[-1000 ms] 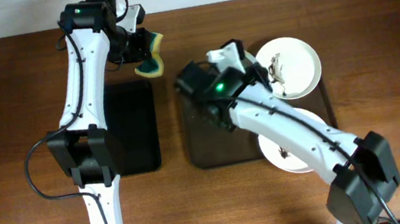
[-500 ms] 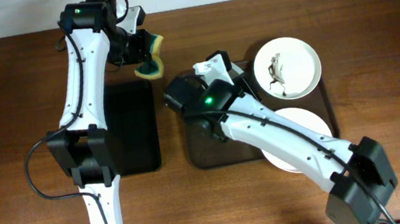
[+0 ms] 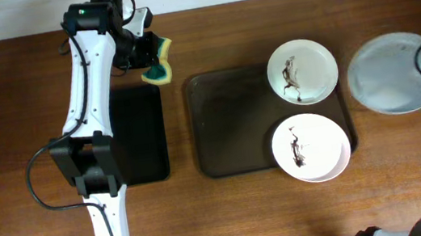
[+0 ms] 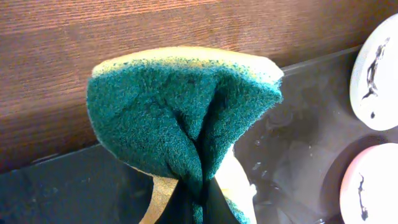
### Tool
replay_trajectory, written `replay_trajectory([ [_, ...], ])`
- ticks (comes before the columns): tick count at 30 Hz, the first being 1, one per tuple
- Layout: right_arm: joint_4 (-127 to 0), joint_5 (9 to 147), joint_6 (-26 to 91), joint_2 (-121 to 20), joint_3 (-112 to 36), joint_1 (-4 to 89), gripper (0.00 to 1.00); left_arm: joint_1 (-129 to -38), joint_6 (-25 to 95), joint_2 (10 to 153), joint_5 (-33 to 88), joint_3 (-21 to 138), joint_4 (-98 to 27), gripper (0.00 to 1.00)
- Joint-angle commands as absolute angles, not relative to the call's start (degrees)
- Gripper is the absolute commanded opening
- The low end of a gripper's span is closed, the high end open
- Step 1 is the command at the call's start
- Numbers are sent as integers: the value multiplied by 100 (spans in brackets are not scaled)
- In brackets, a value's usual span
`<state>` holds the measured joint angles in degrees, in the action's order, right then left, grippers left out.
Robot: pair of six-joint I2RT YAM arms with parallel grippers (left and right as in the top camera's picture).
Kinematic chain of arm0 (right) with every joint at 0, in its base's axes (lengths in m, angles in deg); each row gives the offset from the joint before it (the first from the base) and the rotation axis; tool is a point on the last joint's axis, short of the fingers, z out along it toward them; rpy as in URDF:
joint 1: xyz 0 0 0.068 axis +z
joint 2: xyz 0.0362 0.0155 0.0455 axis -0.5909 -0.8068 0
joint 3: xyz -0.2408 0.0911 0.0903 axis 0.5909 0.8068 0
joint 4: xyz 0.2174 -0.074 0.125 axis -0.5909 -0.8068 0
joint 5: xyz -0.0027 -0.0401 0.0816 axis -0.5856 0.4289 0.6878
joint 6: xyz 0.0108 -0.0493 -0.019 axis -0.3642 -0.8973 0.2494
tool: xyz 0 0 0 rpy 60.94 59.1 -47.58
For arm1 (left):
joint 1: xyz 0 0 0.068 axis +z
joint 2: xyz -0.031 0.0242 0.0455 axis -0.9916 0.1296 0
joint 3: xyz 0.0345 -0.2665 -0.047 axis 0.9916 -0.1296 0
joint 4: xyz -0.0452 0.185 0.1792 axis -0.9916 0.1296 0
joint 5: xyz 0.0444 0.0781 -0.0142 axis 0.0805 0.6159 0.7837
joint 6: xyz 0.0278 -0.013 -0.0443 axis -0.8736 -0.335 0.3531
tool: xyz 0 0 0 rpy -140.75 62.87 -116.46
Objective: Clean dirty plates on tray and stack at the side
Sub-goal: 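Carry the plate right of the tray and set it down with right gripper, then grip the back-right plate with right gripper and pull it to tray center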
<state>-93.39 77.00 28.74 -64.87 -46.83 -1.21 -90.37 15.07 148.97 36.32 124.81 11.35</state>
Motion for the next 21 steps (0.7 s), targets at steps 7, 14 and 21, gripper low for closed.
replay_trajectory([
  [7, -6061, 7960, 3283, -6795, -1780, -1251, 4, -9194, 1560, 14816, 3632, 12586, 1017, 0],
  [14, -5153, 8292, 3412, -8165, -1689, -1192, 24, -9205, 1558, 14816, 3632, 12586, 1004, 0],
  [21, -8550, 8281, 3106, -7470, -3579, -580, 53, -9205, 1558, 14816, 3632, 12586, 1008, 0],
])
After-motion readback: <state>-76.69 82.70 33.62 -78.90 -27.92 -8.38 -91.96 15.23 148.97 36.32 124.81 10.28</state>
